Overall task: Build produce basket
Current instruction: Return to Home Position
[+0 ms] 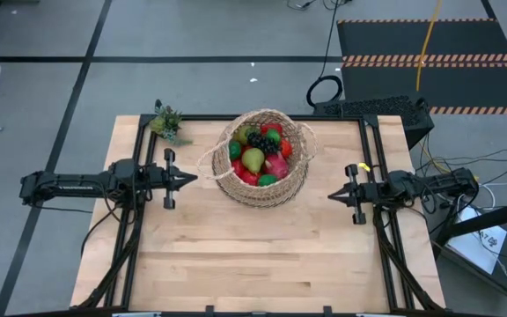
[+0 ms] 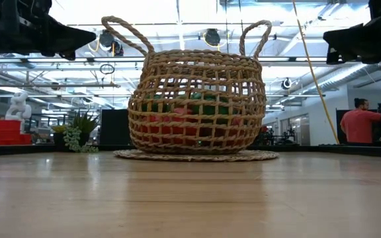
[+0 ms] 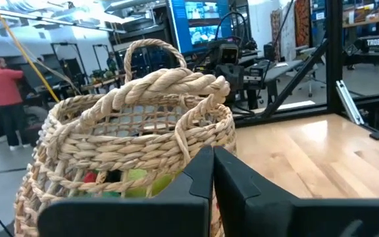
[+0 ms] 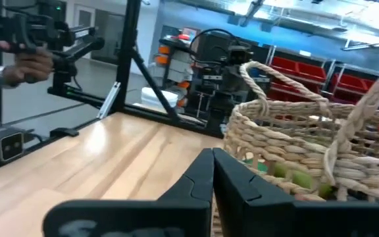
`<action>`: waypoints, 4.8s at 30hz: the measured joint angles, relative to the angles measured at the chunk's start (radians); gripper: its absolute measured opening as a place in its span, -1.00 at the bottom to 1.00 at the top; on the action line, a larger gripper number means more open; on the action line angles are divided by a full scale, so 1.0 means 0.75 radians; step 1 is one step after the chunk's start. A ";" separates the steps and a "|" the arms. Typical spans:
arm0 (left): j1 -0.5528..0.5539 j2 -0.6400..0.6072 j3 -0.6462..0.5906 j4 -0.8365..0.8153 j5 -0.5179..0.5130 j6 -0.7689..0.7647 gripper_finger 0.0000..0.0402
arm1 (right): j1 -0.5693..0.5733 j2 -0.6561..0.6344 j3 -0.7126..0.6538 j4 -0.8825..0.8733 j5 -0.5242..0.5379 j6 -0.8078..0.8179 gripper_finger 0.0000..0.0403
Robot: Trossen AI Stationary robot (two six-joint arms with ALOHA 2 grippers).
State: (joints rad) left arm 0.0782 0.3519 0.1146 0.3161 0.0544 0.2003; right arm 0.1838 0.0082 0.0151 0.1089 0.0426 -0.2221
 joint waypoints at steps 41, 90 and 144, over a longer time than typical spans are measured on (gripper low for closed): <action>-0.036 -0.014 -0.140 0.071 0.091 -0.180 -0.99 | -0.010 0.001 0.000 -0.031 0.116 0.210 -1.00; -0.035 -0.445 -0.139 -0.397 -0.002 -0.131 -0.88 | -0.009 0.001 0.000 -0.031 0.116 0.206 -1.00; -0.035 -0.444 -0.139 -0.397 -0.002 -0.134 -0.84 | -0.010 0.001 0.000 -0.031 0.116 0.206 -1.00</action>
State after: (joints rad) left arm 0.0517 0.0193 0.0101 0.0181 0.0528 0.1001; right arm 0.1764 0.0090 0.0151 0.0860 0.1297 -0.0673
